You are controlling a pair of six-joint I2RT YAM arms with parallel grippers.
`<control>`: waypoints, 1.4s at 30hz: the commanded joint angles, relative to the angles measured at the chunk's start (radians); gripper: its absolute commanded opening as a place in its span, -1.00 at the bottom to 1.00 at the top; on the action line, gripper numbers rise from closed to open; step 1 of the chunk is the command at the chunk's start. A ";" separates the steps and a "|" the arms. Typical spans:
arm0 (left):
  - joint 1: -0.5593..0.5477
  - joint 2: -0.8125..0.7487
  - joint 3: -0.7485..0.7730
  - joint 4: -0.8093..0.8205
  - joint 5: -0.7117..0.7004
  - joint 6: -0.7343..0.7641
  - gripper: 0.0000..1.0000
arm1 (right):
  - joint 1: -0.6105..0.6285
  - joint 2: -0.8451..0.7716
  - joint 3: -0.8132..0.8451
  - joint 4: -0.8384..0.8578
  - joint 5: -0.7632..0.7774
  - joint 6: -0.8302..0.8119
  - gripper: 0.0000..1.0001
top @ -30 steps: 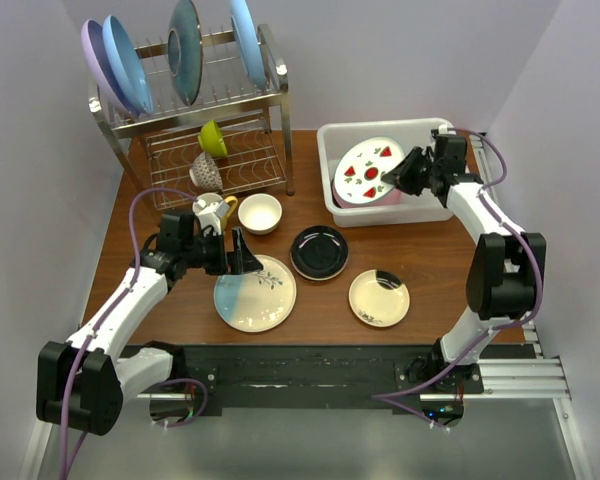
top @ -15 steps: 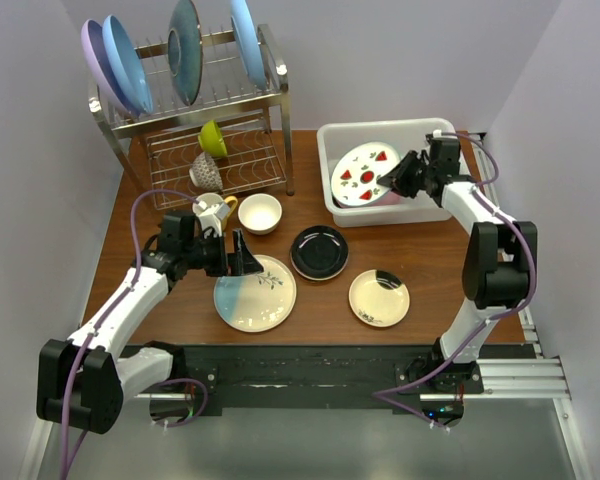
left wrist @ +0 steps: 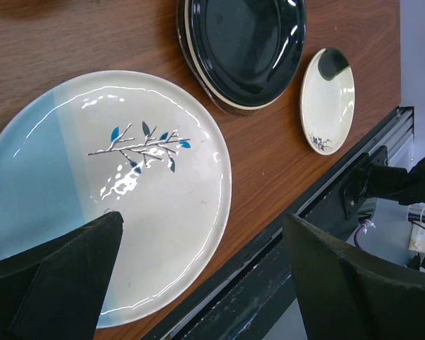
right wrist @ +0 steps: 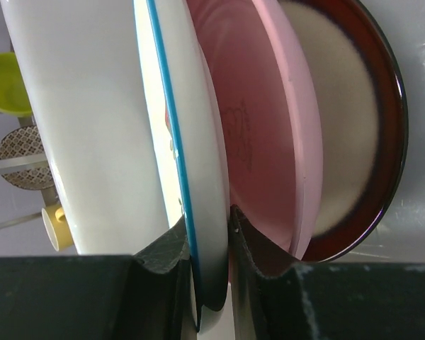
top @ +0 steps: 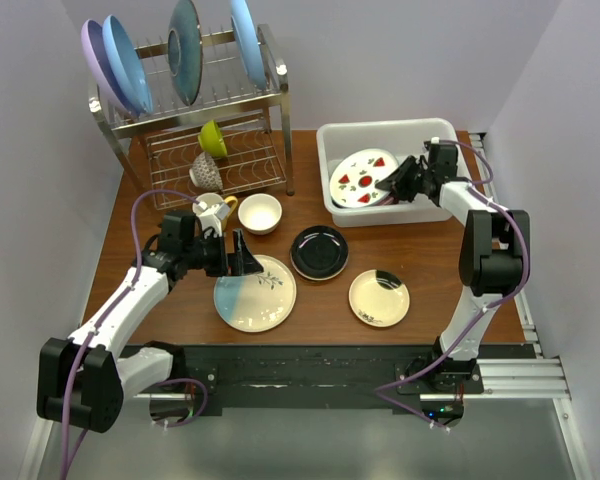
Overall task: Place the plates into the plastic bin on the countertop
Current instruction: Place the plate in the plastic bin.
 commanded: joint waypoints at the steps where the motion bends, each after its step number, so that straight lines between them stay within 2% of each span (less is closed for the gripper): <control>1: 0.008 0.000 0.012 0.025 0.010 -0.013 1.00 | 0.015 -0.013 0.048 0.016 -0.068 -0.013 -0.44; 9: 0.008 -0.001 0.007 0.028 0.009 -0.013 1.00 | 0.014 -0.039 0.055 -0.057 -0.039 -0.053 0.14; 19: 0.007 -0.006 0.001 0.029 0.010 -0.013 1.00 | 0.015 -0.055 0.133 -0.211 -0.042 -0.091 0.40; 27: 0.008 -0.014 -0.002 0.028 0.012 -0.014 1.00 | 0.016 -0.012 0.275 -0.447 -0.021 -0.197 0.45; 42: 0.008 -0.023 -0.014 0.031 0.013 -0.019 1.00 | 0.014 0.034 0.344 -0.622 0.157 -0.343 0.46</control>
